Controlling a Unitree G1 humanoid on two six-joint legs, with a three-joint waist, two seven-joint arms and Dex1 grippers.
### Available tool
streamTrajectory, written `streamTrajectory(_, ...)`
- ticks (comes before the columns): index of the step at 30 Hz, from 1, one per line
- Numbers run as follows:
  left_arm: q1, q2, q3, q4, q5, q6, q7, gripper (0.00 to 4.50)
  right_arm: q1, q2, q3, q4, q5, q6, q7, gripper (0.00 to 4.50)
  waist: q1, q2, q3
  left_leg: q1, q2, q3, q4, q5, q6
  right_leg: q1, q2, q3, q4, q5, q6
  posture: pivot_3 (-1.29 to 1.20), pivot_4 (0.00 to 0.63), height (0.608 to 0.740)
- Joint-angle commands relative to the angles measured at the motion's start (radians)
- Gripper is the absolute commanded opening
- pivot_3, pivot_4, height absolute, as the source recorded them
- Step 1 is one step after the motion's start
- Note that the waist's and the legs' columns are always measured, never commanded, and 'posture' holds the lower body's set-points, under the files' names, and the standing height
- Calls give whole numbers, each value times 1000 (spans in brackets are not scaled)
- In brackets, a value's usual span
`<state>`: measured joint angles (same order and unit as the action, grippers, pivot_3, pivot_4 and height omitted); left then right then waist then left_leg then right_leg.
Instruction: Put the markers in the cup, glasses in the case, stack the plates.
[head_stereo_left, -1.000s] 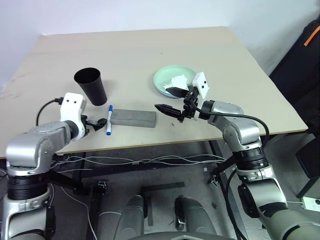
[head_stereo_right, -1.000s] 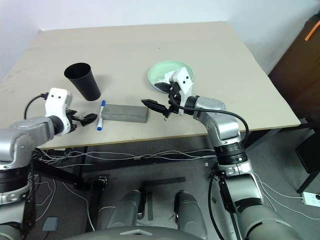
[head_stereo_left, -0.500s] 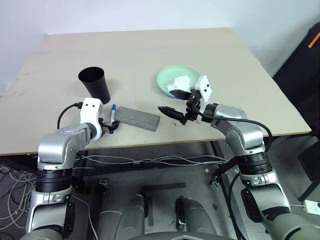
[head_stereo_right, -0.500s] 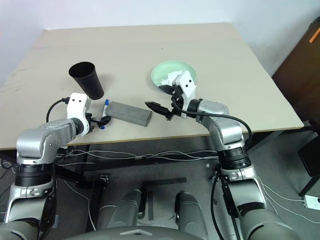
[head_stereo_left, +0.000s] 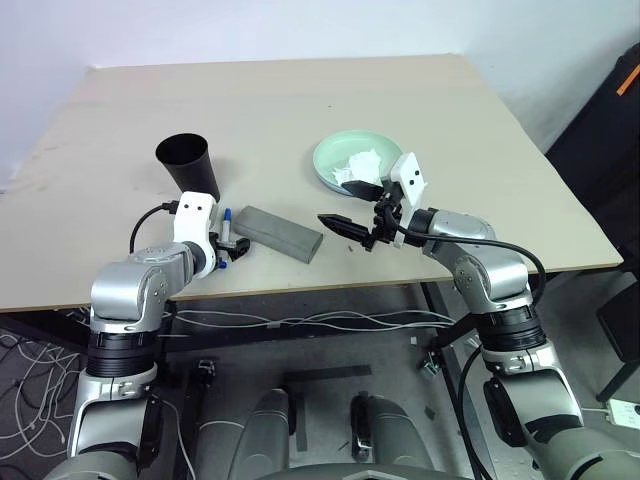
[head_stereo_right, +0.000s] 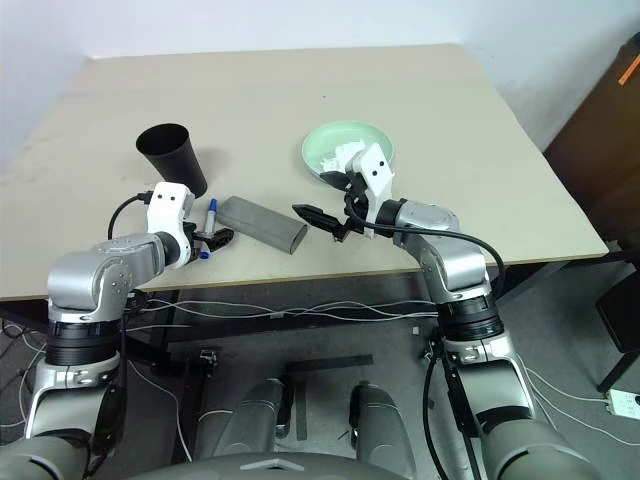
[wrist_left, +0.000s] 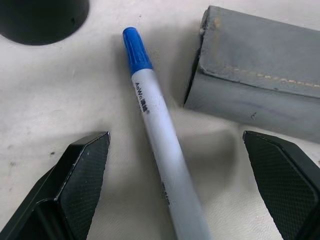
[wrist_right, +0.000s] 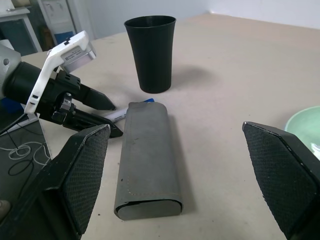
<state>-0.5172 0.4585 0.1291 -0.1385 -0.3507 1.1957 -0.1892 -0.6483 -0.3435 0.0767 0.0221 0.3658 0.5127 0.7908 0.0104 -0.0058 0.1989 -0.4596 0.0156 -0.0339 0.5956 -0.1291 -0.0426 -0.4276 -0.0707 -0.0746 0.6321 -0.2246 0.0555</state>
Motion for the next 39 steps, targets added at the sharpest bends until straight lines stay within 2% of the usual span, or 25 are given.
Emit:
streamTrajectory(1,-14,2,9,0,28,21,25,4474,-11,-8,-4,-35,-1,-15,0,4500,-1,0,0,0,0,0,0,0,0,0,0,0,0,0,0,0,150,740)
streamTrajectory(5,-26,7,14,17,34,36,24,3594,-13,-3,0,-29,-6,-17,-6,4500,-2,0,0,1,1,0,0,0,0,0,1,1,0,0,0,0,150,740)
streamTrajectory(14,-74,-15,131,82,72,38,106,389,-16,-4,-6,-20,-11,-18,-8,4500,-3,0,0,1,1,1,0,0,0,0,1,2,1,0,0,0,150,740)
streamTrajectory(15,-76,-16,140,87,74,37,112,278,-16,-6,-7,-20,-10,-18,-6,4500,-3,0,0,1,1,1,0,0,0,0,2,2,1,0,0,0,150,740)
streamTrajectory(23,-52,10,119,21,86,-14,85,278,-18,-15,-23,-34,38,8,43,4500,-2,0,0,1,1,1,0,0,0,0,2,3,1,0,0,0,150,740)
streamTrajectory(27,17,35,108,-50,90,-206,0,278,-11,-25,-27,-66,90,26,101,4500,-1,0,0,1,2,1,0,0,0,0,2,3,0,0,0,0,150,740)
streamTrajectory(32,128,65,172,-103,45,-379,-124,278,-27,-28,-52,-81,167,76,140,4500,-1,0,0,0,2,2,-1,0,-1,-1,1,4,-1,2,-3,0,150,740)
streamTrajectory(39,168,46,257,-217,-63,-319,-137,278,-40,-45,-33,-80,189,72,195,4500,1,0,0,0,2,3,-1,-1,-1,-2,1,4,-1,1,-1,0,150,740)
